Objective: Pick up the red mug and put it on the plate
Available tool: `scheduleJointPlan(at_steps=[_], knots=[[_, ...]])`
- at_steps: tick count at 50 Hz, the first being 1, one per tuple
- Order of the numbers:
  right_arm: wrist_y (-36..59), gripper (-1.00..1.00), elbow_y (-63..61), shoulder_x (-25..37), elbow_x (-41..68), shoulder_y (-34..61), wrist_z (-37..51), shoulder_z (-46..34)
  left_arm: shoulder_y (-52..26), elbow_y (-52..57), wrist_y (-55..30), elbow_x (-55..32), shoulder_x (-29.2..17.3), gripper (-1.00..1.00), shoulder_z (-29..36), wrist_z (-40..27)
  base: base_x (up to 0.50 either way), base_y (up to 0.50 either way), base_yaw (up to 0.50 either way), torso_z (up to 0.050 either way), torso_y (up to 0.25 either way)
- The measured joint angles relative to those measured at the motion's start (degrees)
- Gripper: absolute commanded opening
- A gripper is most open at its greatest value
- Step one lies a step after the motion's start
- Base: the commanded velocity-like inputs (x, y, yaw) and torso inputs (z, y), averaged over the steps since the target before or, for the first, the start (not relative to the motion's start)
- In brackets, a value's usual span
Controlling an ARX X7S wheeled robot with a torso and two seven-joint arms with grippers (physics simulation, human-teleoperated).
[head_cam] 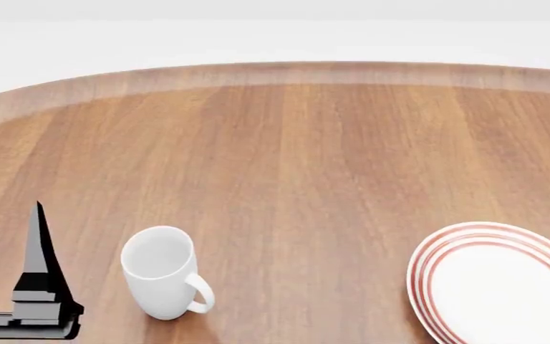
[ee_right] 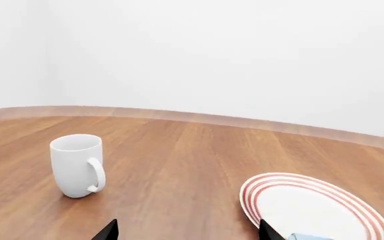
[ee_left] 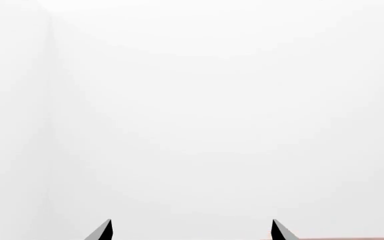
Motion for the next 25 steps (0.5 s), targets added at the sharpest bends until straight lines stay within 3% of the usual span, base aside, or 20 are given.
scheduleJointPlan(at_steps=[25], knots=[[-6.78,1.00,11.17,-2.57,-1.22,0.75,-1.84,-2.79,0.04,0.82,-0.16,-0.36,-0.54,1.00,0.09,-0.34,0.00,0.00,0.00,0.000,0.000]])
